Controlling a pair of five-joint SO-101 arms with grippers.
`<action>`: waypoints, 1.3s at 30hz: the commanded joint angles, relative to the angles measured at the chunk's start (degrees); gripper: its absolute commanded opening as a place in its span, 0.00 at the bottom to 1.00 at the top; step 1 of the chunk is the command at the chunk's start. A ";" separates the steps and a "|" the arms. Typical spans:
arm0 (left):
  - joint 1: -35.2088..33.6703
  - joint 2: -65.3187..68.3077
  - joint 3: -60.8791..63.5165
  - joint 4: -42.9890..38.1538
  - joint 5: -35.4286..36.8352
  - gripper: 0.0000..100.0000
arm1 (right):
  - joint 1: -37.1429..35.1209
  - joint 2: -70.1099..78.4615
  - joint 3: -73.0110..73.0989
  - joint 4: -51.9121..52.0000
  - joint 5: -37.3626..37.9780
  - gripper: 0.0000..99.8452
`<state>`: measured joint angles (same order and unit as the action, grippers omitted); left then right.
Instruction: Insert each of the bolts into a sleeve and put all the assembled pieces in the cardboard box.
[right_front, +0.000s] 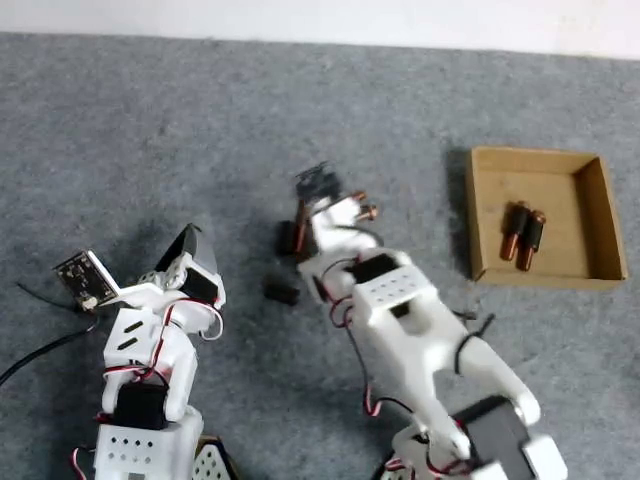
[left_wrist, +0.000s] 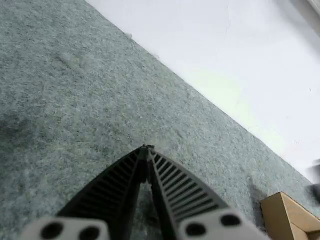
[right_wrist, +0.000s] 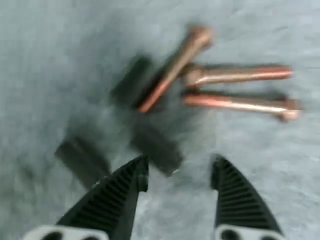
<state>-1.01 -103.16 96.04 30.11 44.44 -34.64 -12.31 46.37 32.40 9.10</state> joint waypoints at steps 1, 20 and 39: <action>-0.66 -0.22 1.10 0.09 -0.26 0.01 | -2.51 3.82 -1.10 0.22 4.31 0.20; -0.66 -0.22 1.19 0.09 -0.26 0.01 | -1.10 17.80 -8.92 0.40 7.03 0.00; -0.66 -0.22 1.19 0.09 -0.26 0.01 | -0.40 -13.05 8.04 -5.32 6.68 0.01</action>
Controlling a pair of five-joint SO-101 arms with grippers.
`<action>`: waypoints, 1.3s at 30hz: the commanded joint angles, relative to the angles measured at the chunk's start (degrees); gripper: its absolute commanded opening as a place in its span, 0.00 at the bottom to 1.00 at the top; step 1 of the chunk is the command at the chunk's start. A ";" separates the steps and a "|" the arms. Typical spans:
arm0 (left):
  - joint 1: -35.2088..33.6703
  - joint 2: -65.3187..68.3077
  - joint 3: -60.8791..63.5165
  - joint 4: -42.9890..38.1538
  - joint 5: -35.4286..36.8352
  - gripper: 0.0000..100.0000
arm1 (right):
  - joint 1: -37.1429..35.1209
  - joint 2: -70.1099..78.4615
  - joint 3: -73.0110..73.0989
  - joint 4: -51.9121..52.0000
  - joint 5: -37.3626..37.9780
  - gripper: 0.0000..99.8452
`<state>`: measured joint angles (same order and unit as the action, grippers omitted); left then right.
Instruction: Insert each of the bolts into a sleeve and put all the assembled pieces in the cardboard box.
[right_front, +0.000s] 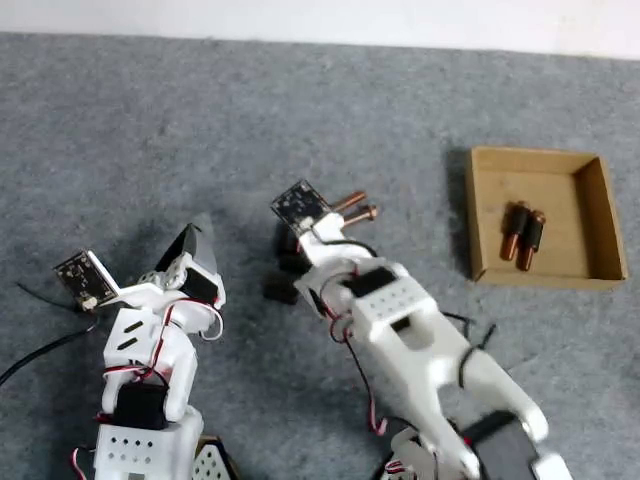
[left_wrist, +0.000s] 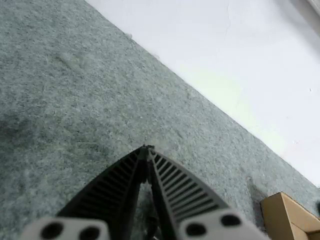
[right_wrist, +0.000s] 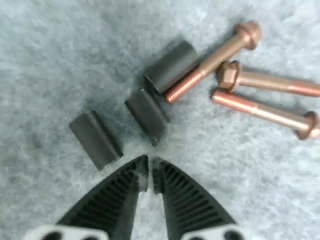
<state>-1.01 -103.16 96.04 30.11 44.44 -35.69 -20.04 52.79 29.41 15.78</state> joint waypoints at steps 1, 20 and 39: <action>-0.66 -0.22 1.19 0.09 -0.26 0.01 | 0.57 -5.76 2.42 -2.33 0.00 0.01; -0.75 -0.31 1.19 0.09 -0.26 0.01 | -3.12 26.07 -18.33 -2.24 0.35 0.23; -0.75 -0.40 1.19 0.09 -0.26 0.01 | -3.74 29.41 -21.05 -5.49 0.44 0.20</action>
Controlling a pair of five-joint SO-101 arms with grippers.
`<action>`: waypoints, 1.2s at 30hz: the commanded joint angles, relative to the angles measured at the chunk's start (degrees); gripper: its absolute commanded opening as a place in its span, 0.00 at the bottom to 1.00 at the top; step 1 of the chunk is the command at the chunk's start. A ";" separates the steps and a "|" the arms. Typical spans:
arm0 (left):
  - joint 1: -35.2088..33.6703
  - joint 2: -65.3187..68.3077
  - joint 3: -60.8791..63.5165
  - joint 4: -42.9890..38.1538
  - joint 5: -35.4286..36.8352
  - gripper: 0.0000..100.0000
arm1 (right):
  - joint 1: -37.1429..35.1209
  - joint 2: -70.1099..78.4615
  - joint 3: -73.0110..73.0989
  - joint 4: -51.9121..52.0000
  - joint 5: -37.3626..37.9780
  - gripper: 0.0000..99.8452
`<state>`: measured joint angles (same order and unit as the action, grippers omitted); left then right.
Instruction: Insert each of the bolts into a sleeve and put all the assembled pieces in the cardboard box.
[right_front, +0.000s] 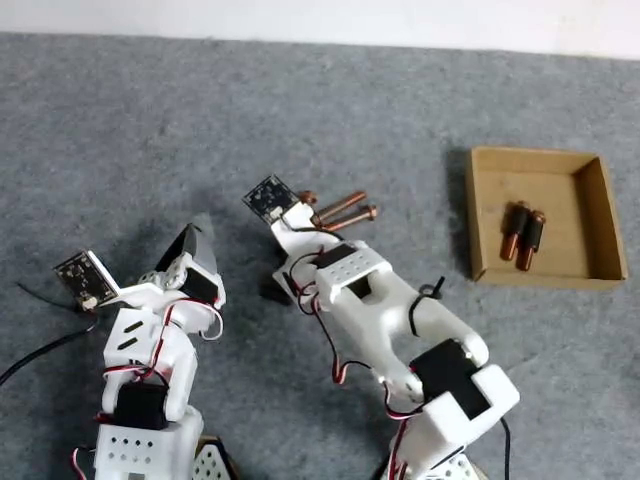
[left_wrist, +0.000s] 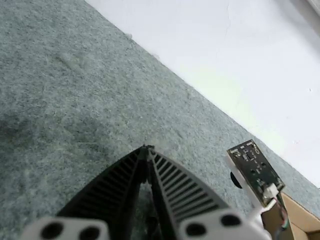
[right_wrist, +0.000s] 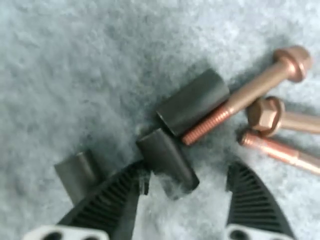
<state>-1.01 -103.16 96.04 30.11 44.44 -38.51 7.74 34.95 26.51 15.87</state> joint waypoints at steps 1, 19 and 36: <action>-0.75 -0.40 1.19 0.09 -0.26 0.01 | -0.92 2.77 -3.21 -2.59 0.62 0.19; -0.75 -0.31 1.19 0.09 -0.26 0.01 | -0.75 4.00 -3.03 1.10 4.75 0.00; -5.05 -0.48 1.19 -0.26 -0.26 0.01 | 7.60 -42.59 24.57 -6.11 -2.55 0.00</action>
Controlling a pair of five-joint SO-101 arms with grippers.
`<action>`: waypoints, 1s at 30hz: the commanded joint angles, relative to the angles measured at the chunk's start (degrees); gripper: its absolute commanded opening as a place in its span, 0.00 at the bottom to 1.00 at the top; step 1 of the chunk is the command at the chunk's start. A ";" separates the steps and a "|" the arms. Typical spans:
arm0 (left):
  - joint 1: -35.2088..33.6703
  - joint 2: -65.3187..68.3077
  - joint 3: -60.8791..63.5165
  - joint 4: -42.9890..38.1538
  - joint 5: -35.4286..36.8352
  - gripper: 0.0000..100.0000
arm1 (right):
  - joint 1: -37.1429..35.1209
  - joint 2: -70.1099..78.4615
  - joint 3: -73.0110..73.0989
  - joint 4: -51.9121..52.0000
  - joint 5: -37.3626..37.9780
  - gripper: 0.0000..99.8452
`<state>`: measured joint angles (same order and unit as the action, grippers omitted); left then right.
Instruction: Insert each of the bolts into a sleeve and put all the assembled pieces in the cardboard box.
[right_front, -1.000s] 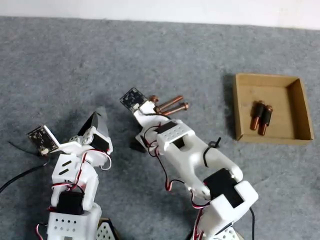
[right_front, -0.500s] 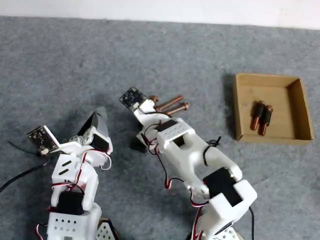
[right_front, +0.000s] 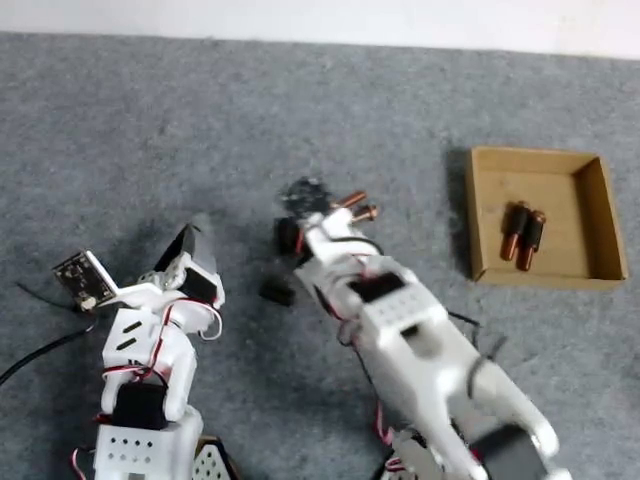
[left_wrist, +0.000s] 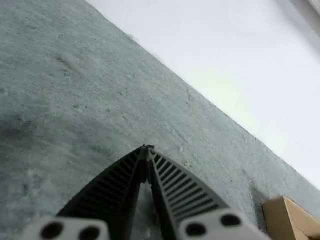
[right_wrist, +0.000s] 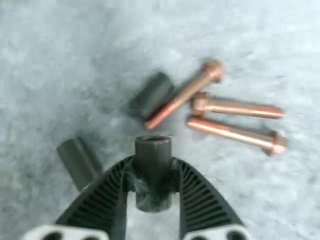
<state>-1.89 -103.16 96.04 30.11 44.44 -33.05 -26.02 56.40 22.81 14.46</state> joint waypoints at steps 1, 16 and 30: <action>-5.93 -0.48 1.10 -0.35 -0.26 0.01 | 2.15 -11.21 4.88 -2.51 -1.14 0.00; 4.53 0.13 -4.18 -2.02 -14.33 0.06 | 7.69 -51.56 29.14 4.18 -1.14 0.00; 20.35 33.98 -23.78 -10.64 -17.93 0.13 | 8.84 -79.69 39.60 16.22 -1.05 0.00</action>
<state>14.37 -87.60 82.86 24.48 26.95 -24.88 -102.77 95.43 38.90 13.67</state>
